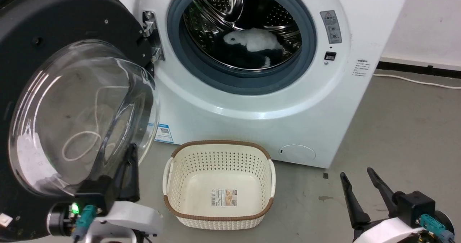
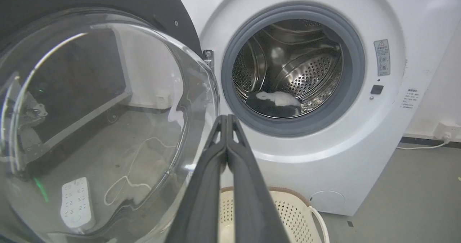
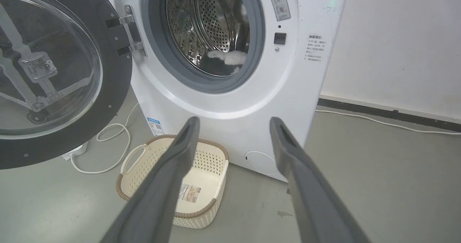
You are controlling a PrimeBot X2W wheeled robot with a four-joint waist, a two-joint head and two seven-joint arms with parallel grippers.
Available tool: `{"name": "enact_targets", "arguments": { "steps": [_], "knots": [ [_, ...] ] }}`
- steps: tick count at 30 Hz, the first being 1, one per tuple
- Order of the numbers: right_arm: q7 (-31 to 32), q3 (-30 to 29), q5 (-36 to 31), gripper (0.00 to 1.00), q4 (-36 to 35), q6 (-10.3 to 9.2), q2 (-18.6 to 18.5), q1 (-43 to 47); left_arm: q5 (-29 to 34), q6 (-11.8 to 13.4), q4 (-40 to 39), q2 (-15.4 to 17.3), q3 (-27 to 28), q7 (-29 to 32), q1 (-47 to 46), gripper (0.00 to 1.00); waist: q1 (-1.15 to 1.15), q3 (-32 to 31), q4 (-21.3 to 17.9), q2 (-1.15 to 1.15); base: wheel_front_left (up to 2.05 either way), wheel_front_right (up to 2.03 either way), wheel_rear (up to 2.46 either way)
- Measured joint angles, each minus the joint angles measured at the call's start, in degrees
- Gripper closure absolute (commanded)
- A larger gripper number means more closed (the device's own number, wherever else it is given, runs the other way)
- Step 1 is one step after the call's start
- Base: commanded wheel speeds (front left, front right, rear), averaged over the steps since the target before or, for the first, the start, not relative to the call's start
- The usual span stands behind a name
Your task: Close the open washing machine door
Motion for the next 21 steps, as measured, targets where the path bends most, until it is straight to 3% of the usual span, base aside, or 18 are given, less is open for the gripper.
{"name": "enact_targets", "arguments": {
  "steps": [10,21],
  "knots": [
    [-1.45,-0.24,2.13,0.0,0.91,0.0,0.0,0.94,-2.35,0.34,-6.32,-0.03,6.65,-1.52,-2.91,1.0,0.0,-0.11,3.86,0.0,0.0,0.0,0.0],
    [-2.59,-0.47,3.94,0.0,1.82,0.0,0.0,1.5,-5.49,0.82,-8.34,-0.02,20.43,-2.61,-5.91,1.0,0.0,0.01,8.66,0.0,0.0,0.0,0.0]
  ]
}}
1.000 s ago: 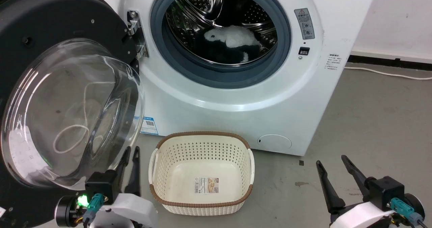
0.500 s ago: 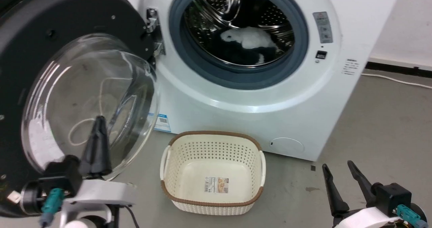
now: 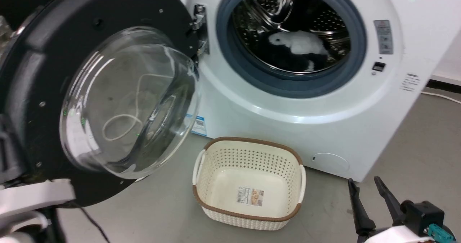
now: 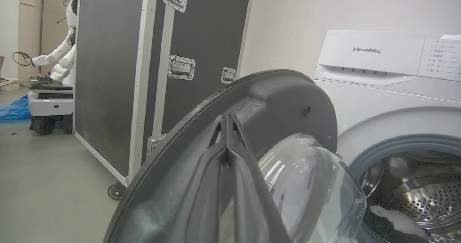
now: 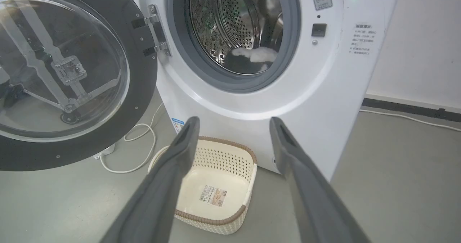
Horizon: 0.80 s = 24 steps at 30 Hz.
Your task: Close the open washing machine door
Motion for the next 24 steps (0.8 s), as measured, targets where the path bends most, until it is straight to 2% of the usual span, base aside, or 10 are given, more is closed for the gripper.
{"name": "enact_targets", "arguments": {
  "steps": [6,11,20,21,22,24],
  "knots": [
    [-0.9,-0.18,0.73,0.0,0.32,0.0,0.0,0.34,-2.02,-0.01,3.72,0.0,6.45,-0.88,-0.53,1.0,0.0,0.58,2.45,0.0,0.0,0.0,0.0],
    [-1.44,-0.27,0.74,0.0,0.55,0.0,0.0,0.33,-3.02,-0.51,9.55,0.83,9.38,-1.37,-2.2,1.0,0.0,1.75,3.61,0.0,0.0,0.0,0.0],
    [-2.49,-1.19,0.69,0.0,0.78,0.0,0.0,0.26,-3.63,-1.11,20.26,8.38,9.99,4.23,-6.01,1.0,0.0,5.33,4.35,0.0,0.0,0.0,0.0],
    [-2.55,-1.25,0.69,0.0,0.8,0.0,0.0,0.25,-3.39,-1.44,21.11,9.26,9.79,4.81,-6.39,1.0,0.01,5.77,4.43,0.0,0.0,0.0,0.0],
    [-2.94,-1.35,0.7,0.0,0.86,0.0,0.0,0.25,-3.13,-2.78,23.21,11.71,8.55,6.48,-7.76,1.0,0.01,6.94,4.76,0.0,0.0,0.0,0.0],
    [-3.16,-1.43,0.7,0.0,0.87,0.0,0.0,0.24,-2.96,-3.78,24.47,13.08,7.19,7.76,-8.79,1.0,0.01,7.57,5.12,0.0,0.0,0.0,0.0]
  ]
}}
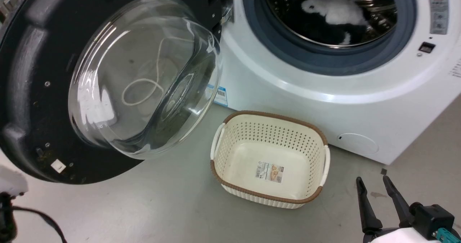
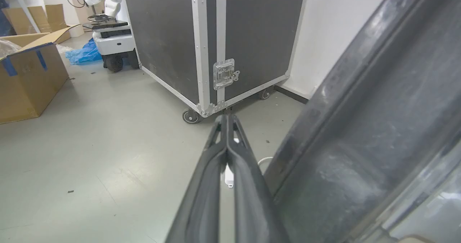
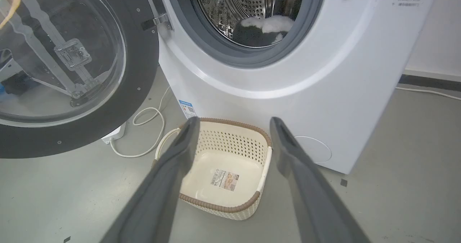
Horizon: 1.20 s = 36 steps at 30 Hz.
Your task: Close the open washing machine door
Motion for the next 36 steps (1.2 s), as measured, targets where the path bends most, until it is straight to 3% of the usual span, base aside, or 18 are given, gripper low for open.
{"name": "enact_targets", "arguments": {
  "steps": [4,10,16,17,21,24,27,36],
  "knots": [
    [-0.36,0.12,0.07,0.0,0.31,0.0,0.0,-0.04,-1.03,-1.6,2.19,2.67,-3.68,4.15,-1.4,1.0,0.0,0.81,0.91,0.0,0.0,0.0,0.0],
    [-1.0,-0.02,1.15,0.0,0.81,0.0,-0.01,-0.18,-5.76,-1.86,3.58,6.09,-9.26,11.76,-1.53,1.0,0.0,0.9,2.21,0.0,0.0,0.0,0.0],
    [-1.86,-1.46,3.5,0.0,2.16,0.0,0.0,-0.18,-17.69,-2.25,-1.66,12.34,-23.5,22.17,0.77,1.0,-0.01,-0.64,4.88,0.0,0.0,0.0,0.0],
    [-1.86,-1.46,3.5,0.0,2.16,0.0,0.0,-0.18,-17.69,-2.25,-1.66,12.34,-23.5,22.17,0.77,1.0,-0.01,-0.64,4.88,0.0,0.0,0.0,0.0],
    [-2.36,-3.88,4.66,0.0,2.75,0.0,-0.01,-0.17,-24.75,-2.87,-7.94,14.27,-34.54,27.11,2.56,1.0,-0.01,-1.95,6.88,0.0,0.0,0.0,0.0],
    [-2.71,-4.5,5.08,0.0,2.91,0.0,0.0,-0.19,-26.87,-3.07,-11.2,15.46,-38.22,27.59,2.75,1.0,-0.01,-2.38,7.42,0.0,0.0,0.0,0.0],
    [-3.08,-5.5,6.15,0.0,3.46,0.0,0.0,-0.67,-30.19,-3.23,-17.7,17.05,-45.73,27.6,2.6,1.0,-0.01,-3.0,7.65,0.0,0.0,0.0,0.0],
    [-4.15,-7.1,8.27,0.0,4.94,0.0,0.01,-0.91,-34.51,-3.77,-27.74,17.89,-61.35,23.68,-1.85,1.0,-0.01,-3.09,4.78,0.0,0.0,0.0,0.0]
  ]
}}
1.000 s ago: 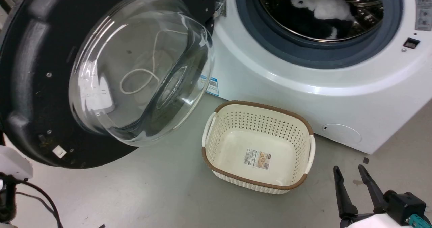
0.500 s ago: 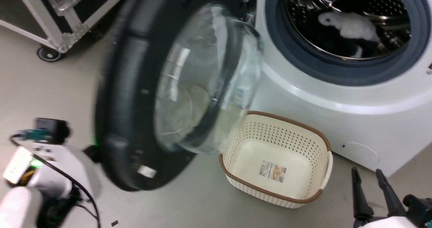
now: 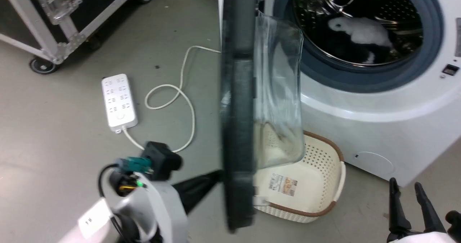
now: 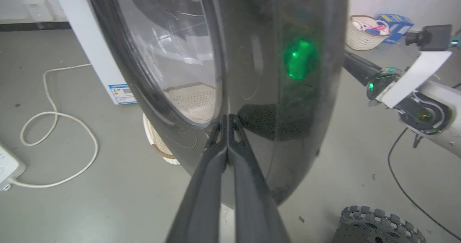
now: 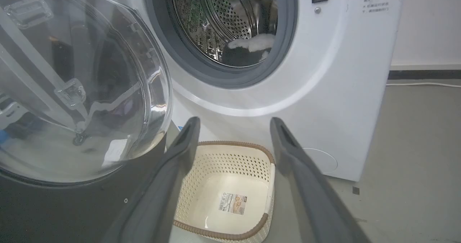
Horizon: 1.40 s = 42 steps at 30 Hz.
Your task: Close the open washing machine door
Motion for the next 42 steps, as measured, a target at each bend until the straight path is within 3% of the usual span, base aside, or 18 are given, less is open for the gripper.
{"name": "enact_targets", "arguments": {
  "steps": [6,11,12,15,17,18,19,20,23,28,36,40,42],
  "knots": [
    [-0.66,-1.65,0.83,0.0,0.38,0.0,0.01,0.1,-0.7,-0.35,0.37,-0.94,-6.65,-3.15,-4.21,1.0,0.0,0.52,-2.72,0.0,0.0,0.0,0.0],
    [-1.15,-2.29,1.4,0.0,0.56,0.0,0.02,-0.35,-0.47,-0.51,6.65,-5.15,-10.44,-8.27,-9.01,1.0,0.01,1.45,-6.79,0.0,0.0,0.0,0.0],
    [-1.15,-2.16,1.42,0.0,0.52,0.0,0.0,-0.59,0.01,-0.51,9.74,-7.73,-11.69,-10.29,-10.83,1.0,0.01,1.79,-8.77,0.0,0.0,0.0,0.0],
    [-1.15,-1.98,1.53,0.0,0.49,0.0,0.01,-0.88,0.6,-0.52,12.68,-10.25,-13.16,-11.84,-12.87,1.0,0.01,2.18,-10.81,0.0,0.0,0.0,0.0],
    [-1.15,-1.62,1.89,0.0,0.48,0.0,0.0,-1.56,1.18,-0.53,17.41,-14.3,-14.78,-14.25,-16.11,1.0,0.01,2.84,-13.82,0.0,0.0,0.0,0.0],
    [-1.15,-1.62,1.89,0.0,0.48,0.0,0.0,-1.56,1.18,-0.53,17.41,-14.3,-14.78,-14.25,-16.11,1.0,0.01,2.84,-13.82,0.0,0.0,0.0,0.0],
    [-1.15,-1.48,2.25,0.0,0.45,0.0,0.0,-1.77,2.02,-0.53,20.93,-17.06,-15.04,-15.96,-18.44,1.0,0.01,3.36,-15.72,0.0,0.0,0.0,0.0],
    [-1.15,-1.48,2.25,0.0,0.45,0.0,0.0,-1.77,2.02,-0.53,20.93,-17.06,-15.04,-15.96,-18.44,1.0,0.01,3.36,-15.72,0.0,0.0,0.0,0.0],
    [-1.15,-1.12,2.87,0.0,0.49,0.0,0.0,-1.92,3.47,-0.52,29.22,-22.19,-15.02,-19.31,-23.27,1.0,0.01,4.56,-18.91,0.0,0.0,0.0,0.0],
    [-1.15,-0.81,3.25,0.0,0.56,0.0,-0.01,-2.11,4.54,-0.51,39.27,-27.26,-14.52,-23.35,-28.04,1.0,0.01,5.68,-21.15,0.0,0.0,0.0,0.0],
    [-1.15,-0.54,3.33,0.0,0.68,0.0,0.0,-2.03,1.83,0.27,44.26,-28.36,-9.89,-29.28,-28.82,1.0,0.01,3.76,-20.26,0.0,0.0,0.0,0.0],
    [-1.15,-0.22,3.32,0.0,0.59,0.0,-0.01,-1.54,0.85,2.89,43.28,-25.75,-4.77,-34.87,-28.45,1.0,0.0,1.76,-18.9,0.0,0.0,0.0,0.0],
    [-1.15,0.07,3.31,0.0,0.58,0.0,0.0,-1.15,0.47,5.47,41.1,-22.83,-0.25,-38.18,-26.95,1.0,0.0,0.29,-17.77,0.0,0.0,0.0,0.0]
  ]
}}
